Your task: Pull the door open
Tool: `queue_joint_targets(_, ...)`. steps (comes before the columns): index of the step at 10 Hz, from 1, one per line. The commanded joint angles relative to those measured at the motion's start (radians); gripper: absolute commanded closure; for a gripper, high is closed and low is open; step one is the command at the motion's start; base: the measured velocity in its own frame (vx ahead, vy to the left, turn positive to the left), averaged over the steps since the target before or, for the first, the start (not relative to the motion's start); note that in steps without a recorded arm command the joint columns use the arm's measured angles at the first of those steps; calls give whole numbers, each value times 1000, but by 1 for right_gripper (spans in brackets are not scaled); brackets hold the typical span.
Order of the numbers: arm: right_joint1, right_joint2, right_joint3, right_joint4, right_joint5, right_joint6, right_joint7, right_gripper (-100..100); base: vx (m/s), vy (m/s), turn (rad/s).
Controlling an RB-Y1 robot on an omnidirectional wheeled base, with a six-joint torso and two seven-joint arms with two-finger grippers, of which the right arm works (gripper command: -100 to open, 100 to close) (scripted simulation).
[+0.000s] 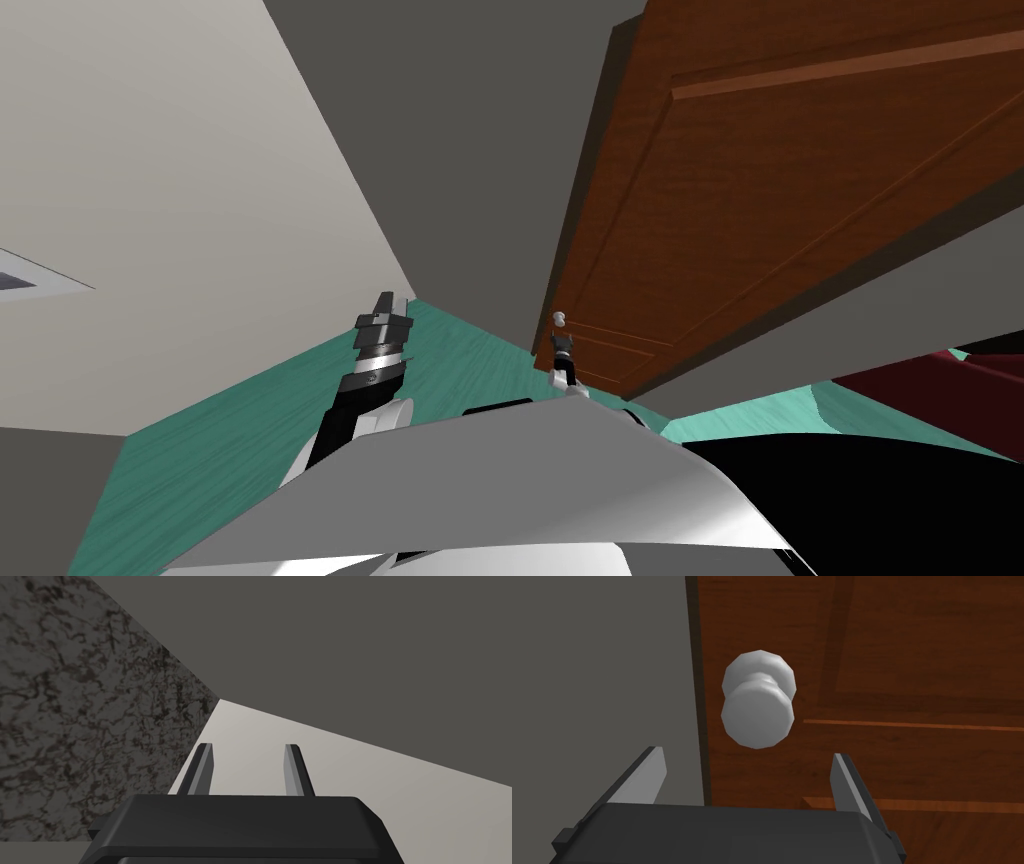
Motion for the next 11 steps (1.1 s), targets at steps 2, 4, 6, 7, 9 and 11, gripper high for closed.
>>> queue_joint_targets(2, -5, -40, -2, 46, -4, -23, -45, -100, 94, 6, 45)
queue_joint_targets(4, 0, -51, -3, 47, -5, -24, -56, -100, 134, -13, 60)
queue_joint_targets(6, 14, -80, -6, 51, -8, -26, -85, -100, 129, -17, 73)
queue_joint_targets(7, 22, -96, -7, 53, -10, -27, -102, -100, 122, -10, 68)
queue_joint_targets(9, 25, -102, -8, 50, -11, -23, -104, -100, 97, -8, 43)
queue_joint_targets(11, 25, -102, -8, 50, -11, -23, -104, 100, -15, -3, -15)
